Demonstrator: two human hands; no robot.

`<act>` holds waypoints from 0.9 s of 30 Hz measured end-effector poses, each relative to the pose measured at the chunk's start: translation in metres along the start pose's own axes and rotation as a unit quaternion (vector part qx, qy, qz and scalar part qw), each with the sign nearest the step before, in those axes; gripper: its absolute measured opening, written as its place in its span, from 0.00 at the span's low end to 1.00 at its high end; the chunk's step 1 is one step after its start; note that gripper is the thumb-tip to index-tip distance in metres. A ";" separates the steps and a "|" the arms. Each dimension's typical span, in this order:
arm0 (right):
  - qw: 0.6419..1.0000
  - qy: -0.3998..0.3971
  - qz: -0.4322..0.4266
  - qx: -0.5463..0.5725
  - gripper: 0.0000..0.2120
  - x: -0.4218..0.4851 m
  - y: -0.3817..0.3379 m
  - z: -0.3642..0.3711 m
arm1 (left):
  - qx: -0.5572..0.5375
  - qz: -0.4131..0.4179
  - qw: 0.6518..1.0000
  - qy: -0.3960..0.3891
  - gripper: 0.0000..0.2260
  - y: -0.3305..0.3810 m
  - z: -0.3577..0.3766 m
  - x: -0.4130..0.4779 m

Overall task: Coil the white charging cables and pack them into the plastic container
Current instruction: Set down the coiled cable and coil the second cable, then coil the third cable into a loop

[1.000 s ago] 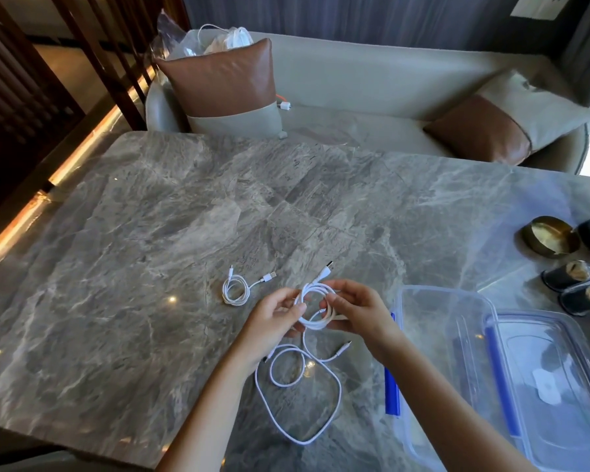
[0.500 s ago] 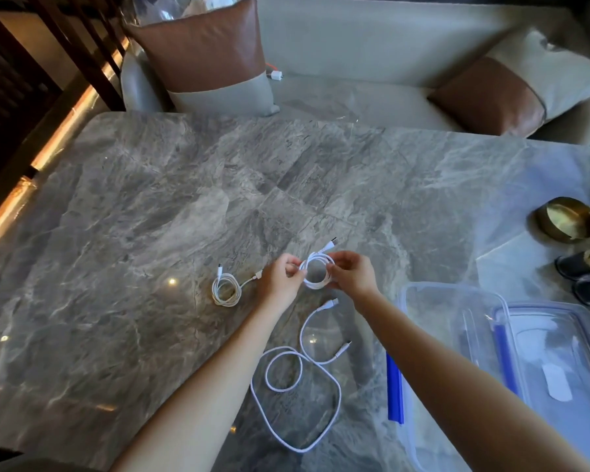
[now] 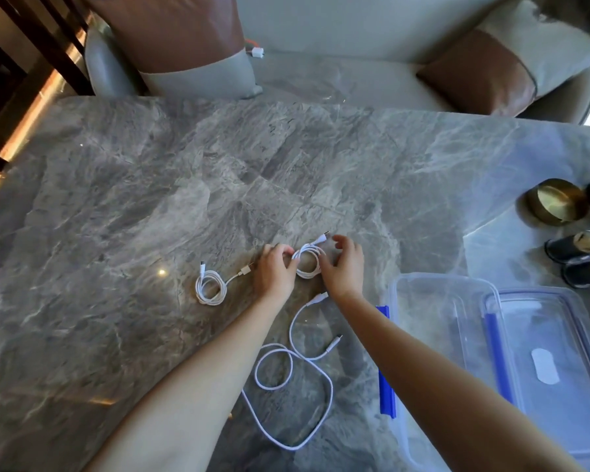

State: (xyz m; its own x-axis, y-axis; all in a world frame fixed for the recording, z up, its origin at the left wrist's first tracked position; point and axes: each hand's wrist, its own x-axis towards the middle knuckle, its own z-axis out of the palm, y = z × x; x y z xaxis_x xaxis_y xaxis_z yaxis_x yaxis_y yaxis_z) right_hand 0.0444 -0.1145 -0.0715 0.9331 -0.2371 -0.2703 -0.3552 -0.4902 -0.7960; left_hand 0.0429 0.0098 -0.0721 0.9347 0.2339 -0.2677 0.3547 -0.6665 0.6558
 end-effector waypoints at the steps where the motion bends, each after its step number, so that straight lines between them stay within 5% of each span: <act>1: 0.999 0.025 -0.031 0.002 0.14 -0.006 -0.001 -0.003 | 0.006 0.004 1.000 -0.006 0.11 0.000 0.000 -0.003; 6: 0.965 -0.083 -0.225 -0.105 0.09 -0.033 -0.001 -0.018 | 0.008 0.068 0.997 0.043 0.16 0.003 -0.007 -0.034; 12: 0.877 -0.264 -0.255 -0.310 0.18 -0.046 0.012 -0.017 | 0.041 0.038 0.998 -0.043 0.11 -0.028 -0.002 -0.086; 16: 0.871 -0.230 -0.271 -0.340 0.12 -0.058 0.024 -0.022 | 0.061 0.019 0.994 -0.093 0.12 -0.047 0.006 -0.103; 20: 0.919 -0.183 -0.249 -0.247 0.06 -0.061 0.018 -0.037 | -0.008 0.047 0.995 -0.085 0.03 -0.044 0.001 -0.108; 23: 0.963 -0.152 -0.186 -0.122 0.02 -0.057 -0.003 -0.050 | -0.143 0.033 0.985 -0.090 0.11 -0.030 -0.013 -0.109; 27: 0.973 -0.178 -0.129 0.070 0.05 -0.055 -0.031 -0.071 | -0.297 0.034 0.950 -0.095 0.12 -0.007 -0.039 -0.115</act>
State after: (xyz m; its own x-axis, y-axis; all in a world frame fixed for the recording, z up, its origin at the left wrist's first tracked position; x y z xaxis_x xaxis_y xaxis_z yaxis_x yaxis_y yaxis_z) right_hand -0.0003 -0.1455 0.0061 0.9594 0.1969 -0.2019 -0.1183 -0.3690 -0.9219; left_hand -0.0656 0.0149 -0.0186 0.9545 0.0362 -0.2959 0.2980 -0.1452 0.9435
